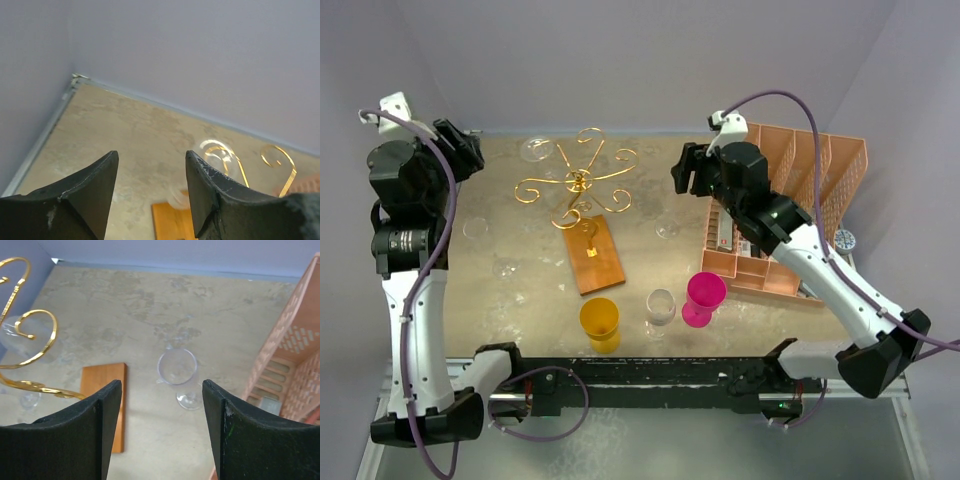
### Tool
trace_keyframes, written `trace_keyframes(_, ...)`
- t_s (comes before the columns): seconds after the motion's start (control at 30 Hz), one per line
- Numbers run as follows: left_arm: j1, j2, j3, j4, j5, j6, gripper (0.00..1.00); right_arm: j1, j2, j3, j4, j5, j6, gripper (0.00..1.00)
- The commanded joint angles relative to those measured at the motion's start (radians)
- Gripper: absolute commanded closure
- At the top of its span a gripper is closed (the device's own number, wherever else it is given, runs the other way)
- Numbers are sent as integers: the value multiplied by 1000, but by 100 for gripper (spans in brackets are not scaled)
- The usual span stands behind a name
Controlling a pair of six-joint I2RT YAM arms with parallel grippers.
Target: Place the wine glass upside down on the wine glass rack
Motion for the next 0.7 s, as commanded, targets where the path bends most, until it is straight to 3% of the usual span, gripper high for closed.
trace_keyframes(0.0,-26,-40,37,-45,273,-28,46,-69,25,70,-75,-97,-115,33)
trace_keyframes(0.33,-96,-136,50,-20,465,-24,46,-84,207,179,-131,-258,-186,36)
trace_keyframes(0.67,-136,-194,39,19,569,-4,45,-83,380,308,-231,-239,-263,43)
